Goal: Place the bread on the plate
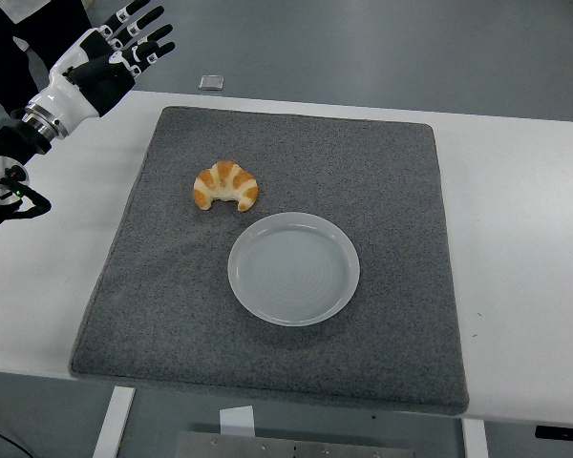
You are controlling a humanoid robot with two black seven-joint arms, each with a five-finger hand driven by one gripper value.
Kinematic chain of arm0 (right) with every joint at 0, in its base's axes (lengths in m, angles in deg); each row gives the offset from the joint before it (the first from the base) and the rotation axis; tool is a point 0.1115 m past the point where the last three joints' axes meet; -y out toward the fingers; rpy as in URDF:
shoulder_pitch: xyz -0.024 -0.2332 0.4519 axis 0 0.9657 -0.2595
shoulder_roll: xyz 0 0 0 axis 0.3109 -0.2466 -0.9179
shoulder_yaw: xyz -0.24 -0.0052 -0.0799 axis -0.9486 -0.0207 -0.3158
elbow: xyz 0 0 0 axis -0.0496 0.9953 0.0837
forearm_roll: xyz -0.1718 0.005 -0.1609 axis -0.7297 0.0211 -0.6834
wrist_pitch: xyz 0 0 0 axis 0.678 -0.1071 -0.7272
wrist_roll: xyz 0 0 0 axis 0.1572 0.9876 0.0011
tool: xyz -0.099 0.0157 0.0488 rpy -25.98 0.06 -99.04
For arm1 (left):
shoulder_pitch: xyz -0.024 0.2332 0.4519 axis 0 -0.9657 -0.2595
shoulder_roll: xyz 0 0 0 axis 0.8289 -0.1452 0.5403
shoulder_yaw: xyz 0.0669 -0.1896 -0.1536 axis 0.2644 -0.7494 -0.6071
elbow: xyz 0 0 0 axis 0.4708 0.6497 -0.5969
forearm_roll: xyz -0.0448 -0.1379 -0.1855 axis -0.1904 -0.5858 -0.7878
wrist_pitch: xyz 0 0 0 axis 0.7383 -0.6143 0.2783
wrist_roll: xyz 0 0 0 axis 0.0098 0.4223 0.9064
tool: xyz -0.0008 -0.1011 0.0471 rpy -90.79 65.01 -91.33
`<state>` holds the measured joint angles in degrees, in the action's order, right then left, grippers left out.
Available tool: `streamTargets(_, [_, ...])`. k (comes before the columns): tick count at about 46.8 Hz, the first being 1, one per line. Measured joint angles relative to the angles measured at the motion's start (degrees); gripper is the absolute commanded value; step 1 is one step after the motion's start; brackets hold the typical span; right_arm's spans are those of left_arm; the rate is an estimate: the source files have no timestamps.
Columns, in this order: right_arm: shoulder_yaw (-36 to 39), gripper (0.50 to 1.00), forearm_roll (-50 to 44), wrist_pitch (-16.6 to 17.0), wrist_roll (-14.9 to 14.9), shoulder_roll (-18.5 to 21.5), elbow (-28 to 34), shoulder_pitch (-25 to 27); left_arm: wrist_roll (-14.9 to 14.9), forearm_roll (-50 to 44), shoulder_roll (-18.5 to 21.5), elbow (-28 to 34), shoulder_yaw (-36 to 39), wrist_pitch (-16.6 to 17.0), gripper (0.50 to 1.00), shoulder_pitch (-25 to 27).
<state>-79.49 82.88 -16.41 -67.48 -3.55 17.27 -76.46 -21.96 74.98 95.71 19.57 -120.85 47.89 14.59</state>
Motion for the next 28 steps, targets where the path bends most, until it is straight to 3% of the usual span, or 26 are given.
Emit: streamTargets(28, [0.0,0.952,0.0,0.0,0.0,0.0,0.0,0.0,0.0,-0.1,-0.1,0.0,0.0,0.2,0.992,0.0])
